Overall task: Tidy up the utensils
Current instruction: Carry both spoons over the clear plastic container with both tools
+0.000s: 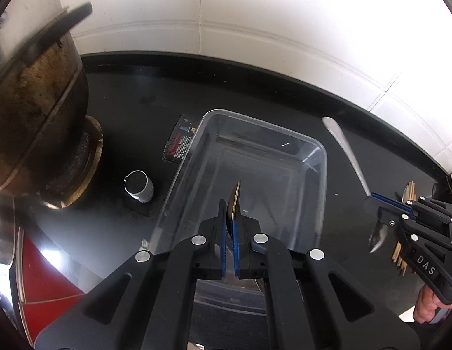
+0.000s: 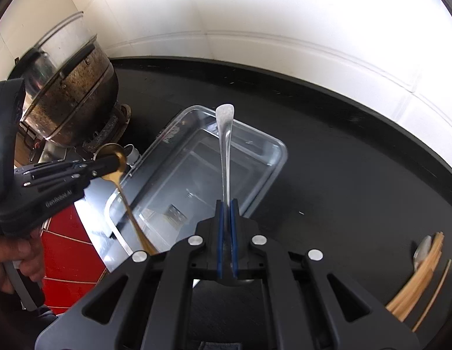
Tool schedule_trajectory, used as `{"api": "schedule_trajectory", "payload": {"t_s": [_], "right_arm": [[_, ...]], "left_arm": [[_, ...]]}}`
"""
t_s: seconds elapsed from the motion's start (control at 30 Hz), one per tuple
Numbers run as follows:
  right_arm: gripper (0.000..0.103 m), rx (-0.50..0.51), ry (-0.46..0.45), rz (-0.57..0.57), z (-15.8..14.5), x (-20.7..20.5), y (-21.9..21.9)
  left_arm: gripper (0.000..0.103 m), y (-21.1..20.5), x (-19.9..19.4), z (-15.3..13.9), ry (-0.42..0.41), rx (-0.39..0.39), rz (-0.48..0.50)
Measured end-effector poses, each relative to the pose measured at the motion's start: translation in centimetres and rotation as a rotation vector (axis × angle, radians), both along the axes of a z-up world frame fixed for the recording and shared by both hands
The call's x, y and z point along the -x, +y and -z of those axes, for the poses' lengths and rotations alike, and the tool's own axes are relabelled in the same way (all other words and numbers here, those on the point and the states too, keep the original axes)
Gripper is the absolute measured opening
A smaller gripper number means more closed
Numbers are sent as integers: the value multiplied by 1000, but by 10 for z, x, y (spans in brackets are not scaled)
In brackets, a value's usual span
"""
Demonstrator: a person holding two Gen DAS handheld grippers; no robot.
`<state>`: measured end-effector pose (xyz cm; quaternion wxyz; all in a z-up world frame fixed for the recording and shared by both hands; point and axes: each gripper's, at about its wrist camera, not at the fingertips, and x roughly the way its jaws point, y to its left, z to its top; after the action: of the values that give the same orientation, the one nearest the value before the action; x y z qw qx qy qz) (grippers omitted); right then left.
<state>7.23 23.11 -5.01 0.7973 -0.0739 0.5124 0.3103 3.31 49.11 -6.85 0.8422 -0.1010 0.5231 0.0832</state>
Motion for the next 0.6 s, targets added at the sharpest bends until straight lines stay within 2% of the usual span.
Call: {"api": "schedule_trajectory", "payload": {"t_s": [0.3,0.6], "right_arm": [[5,40,53,14,23,-14,34],[5,63,88,28,36,-27,48]], "left_arm": [[2,12,-22,30,61,27,62],[2,15,-43,40,87,40,110]]}}
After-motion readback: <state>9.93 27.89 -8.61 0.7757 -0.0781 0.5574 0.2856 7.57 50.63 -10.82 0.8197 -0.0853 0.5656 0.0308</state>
